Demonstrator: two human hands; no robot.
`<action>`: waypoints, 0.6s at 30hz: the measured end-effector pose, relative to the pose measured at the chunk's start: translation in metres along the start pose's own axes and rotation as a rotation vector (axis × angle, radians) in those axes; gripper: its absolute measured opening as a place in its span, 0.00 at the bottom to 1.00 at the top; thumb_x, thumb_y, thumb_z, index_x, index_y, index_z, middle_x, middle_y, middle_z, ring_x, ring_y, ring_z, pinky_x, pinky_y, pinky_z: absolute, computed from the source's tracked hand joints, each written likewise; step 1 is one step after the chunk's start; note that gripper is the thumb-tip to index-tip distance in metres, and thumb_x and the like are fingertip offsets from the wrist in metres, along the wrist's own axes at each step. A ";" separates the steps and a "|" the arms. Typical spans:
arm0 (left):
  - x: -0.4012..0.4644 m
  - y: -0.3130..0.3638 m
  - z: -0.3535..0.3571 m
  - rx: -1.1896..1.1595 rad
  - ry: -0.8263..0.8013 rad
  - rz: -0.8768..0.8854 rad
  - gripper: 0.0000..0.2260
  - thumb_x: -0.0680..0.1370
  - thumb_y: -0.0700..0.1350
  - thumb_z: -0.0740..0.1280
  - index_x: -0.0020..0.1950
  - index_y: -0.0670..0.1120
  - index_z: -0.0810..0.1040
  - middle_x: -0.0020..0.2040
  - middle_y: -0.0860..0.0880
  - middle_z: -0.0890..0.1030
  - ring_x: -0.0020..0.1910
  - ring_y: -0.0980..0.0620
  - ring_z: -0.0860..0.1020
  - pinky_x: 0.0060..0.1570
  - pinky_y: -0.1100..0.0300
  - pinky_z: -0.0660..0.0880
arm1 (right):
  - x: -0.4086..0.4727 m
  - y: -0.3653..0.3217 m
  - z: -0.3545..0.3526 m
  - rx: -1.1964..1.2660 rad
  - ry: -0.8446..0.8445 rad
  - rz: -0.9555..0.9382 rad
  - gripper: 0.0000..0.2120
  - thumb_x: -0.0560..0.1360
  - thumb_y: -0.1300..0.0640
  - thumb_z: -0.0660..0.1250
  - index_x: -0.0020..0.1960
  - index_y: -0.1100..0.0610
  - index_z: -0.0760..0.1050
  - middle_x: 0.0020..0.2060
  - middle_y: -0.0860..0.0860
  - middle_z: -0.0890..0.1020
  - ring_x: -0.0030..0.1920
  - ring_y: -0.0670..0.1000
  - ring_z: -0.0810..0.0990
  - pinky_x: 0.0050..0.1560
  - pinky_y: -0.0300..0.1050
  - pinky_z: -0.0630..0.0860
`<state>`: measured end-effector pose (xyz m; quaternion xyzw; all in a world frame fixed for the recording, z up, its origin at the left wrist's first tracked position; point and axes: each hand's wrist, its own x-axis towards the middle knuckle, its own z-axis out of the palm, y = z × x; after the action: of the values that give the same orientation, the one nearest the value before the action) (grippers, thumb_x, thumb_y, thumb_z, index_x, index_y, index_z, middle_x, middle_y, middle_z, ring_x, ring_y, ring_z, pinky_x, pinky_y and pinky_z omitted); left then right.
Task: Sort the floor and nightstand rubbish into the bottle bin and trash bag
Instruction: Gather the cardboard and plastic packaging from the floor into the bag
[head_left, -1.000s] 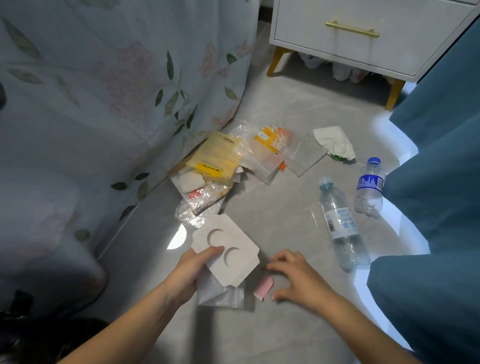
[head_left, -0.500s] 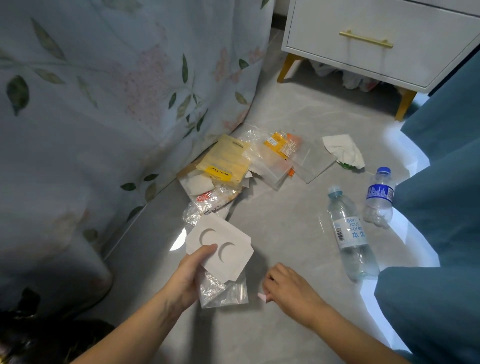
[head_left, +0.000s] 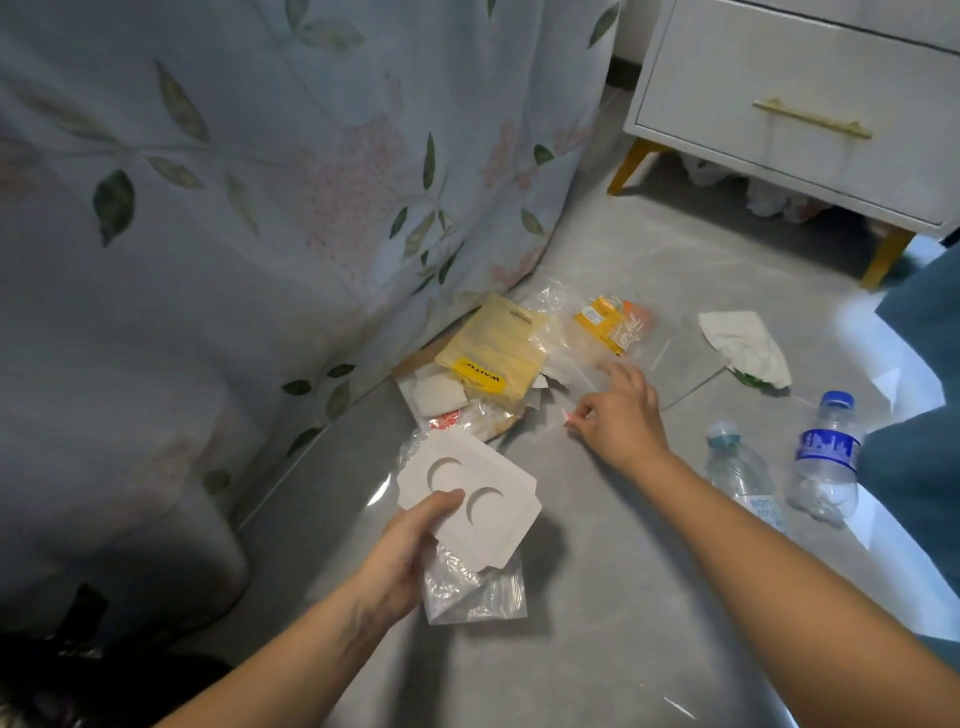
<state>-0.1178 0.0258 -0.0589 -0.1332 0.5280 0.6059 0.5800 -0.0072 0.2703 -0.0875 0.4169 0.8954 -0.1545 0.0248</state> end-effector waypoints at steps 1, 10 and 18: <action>0.000 0.002 0.001 -0.007 -0.007 -0.004 0.17 0.74 0.40 0.69 0.62 0.41 0.77 0.50 0.40 0.84 0.43 0.43 0.84 0.40 0.51 0.81 | 0.006 -0.005 0.002 -0.064 -0.038 -0.011 0.08 0.73 0.47 0.69 0.45 0.50 0.84 0.76 0.51 0.57 0.76 0.55 0.50 0.72 0.48 0.48; 0.005 0.020 0.015 -0.002 -0.038 -0.005 0.18 0.71 0.41 0.70 0.60 0.41 0.78 0.52 0.40 0.83 0.45 0.44 0.83 0.46 0.51 0.81 | 0.037 -0.021 0.018 -0.316 -0.167 0.001 0.14 0.78 0.45 0.60 0.56 0.49 0.79 0.78 0.56 0.51 0.77 0.59 0.46 0.72 0.64 0.48; 0.006 0.022 0.016 -0.013 -0.006 -0.033 0.14 0.74 0.40 0.69 0.59 0.42 0.78 0.49 0.41 0.84 0.42 0.44 0.84 0.39 0.53 0.81 | 0.031 0.001 0.019 0.015 0.048 -0.013 0.08 0.80 0.57 0.61 0.52 0.60 0.75 0.48 0.60 0.80 0.50 0.62 0.78 0.44 0.50 0.73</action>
<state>-0.1309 0.0467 -0.0466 -0.1436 0.5201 0.6000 0.5906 -0.0282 0.2883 -0.1116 0.4149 0.8972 -0.1513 -0.0006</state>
